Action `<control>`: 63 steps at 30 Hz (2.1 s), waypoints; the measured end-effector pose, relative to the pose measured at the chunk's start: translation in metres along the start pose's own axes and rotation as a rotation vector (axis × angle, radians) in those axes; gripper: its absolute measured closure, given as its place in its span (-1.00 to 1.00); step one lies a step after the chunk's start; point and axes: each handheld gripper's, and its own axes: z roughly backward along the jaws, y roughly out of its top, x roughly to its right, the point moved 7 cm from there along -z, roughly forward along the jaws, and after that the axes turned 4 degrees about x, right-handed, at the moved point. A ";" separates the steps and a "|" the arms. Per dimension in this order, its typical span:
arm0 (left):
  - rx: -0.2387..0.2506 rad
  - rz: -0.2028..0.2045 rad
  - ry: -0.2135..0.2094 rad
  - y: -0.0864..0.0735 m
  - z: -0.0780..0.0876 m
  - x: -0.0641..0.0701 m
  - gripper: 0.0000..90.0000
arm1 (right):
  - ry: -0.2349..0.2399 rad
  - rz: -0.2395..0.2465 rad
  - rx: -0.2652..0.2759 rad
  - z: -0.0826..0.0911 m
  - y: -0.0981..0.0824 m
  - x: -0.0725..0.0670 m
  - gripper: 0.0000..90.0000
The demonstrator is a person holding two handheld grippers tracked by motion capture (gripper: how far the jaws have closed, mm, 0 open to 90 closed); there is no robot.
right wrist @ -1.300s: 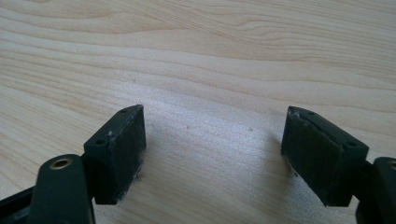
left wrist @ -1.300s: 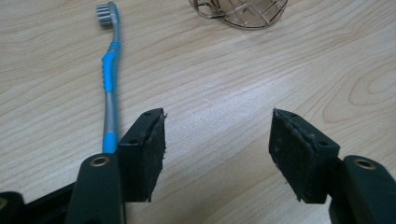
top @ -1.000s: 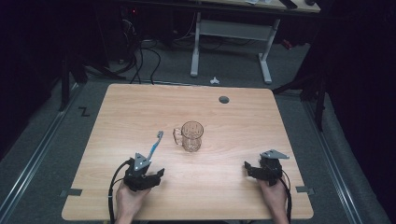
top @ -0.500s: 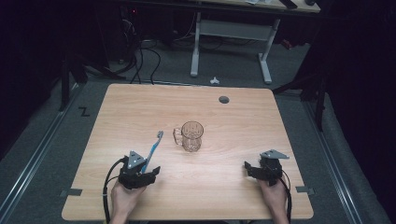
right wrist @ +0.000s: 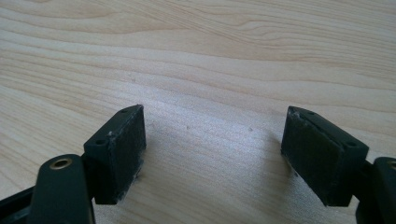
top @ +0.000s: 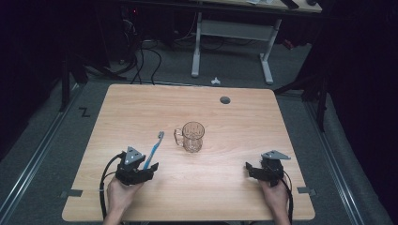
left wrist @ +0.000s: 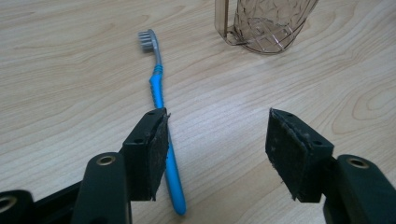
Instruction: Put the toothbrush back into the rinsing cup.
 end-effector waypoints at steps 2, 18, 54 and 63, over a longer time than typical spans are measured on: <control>-0.001 0.004 -0.003 0.001 0.000 -0.001 -0.11 | 0.000 0.000 0.000 0.000 0.000 0.000 -0.51; -0.086 -0.022 0.005 0.010 -0.004 -0.014 0.00 | 0.000 0.000 0.000 0.000 0.000 0.000 -0.51; -0.231 -0.056 0.065 0.036 -0.030 -0.029 0.03 | 0.001 0.001 -0.001 0.000 0.000 0.000 -0.51; -0.262 -0.069 0.074 0.041 -0.039 -0.033 0.05 | 0.001 0.002 -0.001 0.000 0.000 0.000 -0.51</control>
